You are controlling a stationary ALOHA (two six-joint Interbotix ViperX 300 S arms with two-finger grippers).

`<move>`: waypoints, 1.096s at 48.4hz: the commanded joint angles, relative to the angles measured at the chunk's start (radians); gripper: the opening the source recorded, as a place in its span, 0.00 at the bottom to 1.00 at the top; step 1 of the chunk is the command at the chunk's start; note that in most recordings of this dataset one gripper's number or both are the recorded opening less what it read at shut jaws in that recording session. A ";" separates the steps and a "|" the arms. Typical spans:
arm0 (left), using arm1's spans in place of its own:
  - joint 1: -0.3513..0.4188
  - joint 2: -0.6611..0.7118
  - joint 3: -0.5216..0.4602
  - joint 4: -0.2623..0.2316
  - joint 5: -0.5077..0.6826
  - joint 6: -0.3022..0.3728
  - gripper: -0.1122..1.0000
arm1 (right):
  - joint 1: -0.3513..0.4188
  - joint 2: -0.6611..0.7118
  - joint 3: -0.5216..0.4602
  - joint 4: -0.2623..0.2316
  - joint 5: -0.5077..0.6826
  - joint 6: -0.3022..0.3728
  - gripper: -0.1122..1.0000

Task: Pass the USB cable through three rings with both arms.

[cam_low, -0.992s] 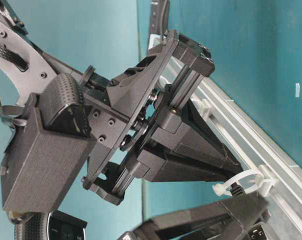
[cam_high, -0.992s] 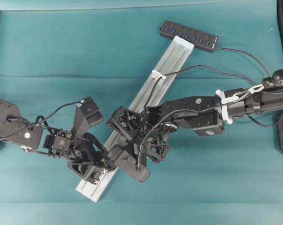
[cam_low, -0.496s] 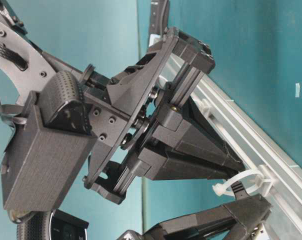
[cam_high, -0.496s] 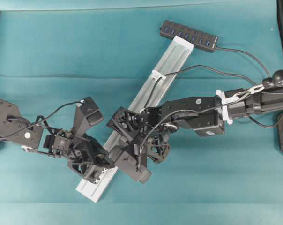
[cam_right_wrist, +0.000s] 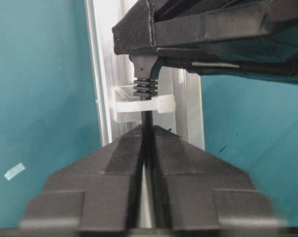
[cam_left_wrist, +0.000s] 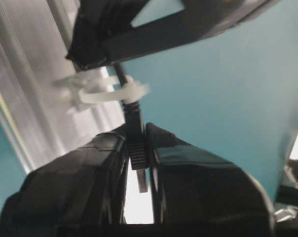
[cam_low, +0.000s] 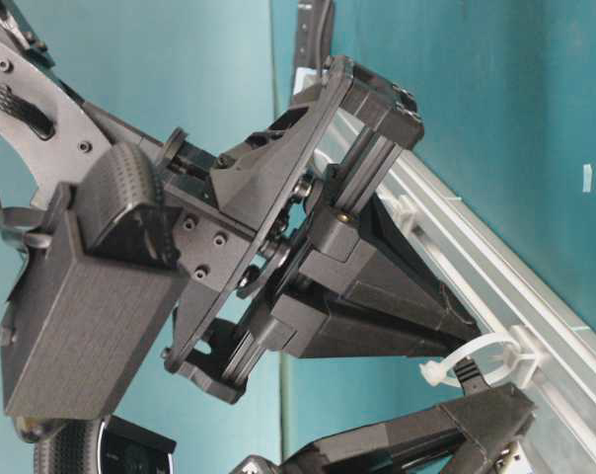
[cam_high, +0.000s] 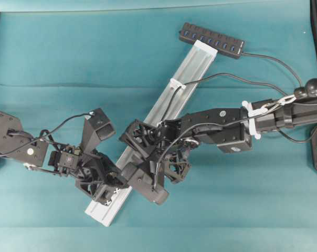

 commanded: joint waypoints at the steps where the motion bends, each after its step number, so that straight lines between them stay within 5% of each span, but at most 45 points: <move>1: -0.003 -0.012 -0.009 0.003 -0.011 0.002 0.20 | -0.005 -0.006 0.000 0.002 -0.006 0.023 0.54; 6: -0.006 -0.012 -0.008 0.003 -0.011 0.002 0.20 | -0.005 -0.009 0.003 0.002 -0.009 0.028 0.80; 10: -0.012 -0.012 -0.003 0.003 -0.011 -0.002 0.20 | -0.005 -0.014 0.005 0.002 -0.011 0.029 0.92; 53: -0.087 -0.067 0.043 0.003 -0.009 -0.054 0.19 | -0.091 -0.117 0.127 0.002 -0.026 0.058 0.90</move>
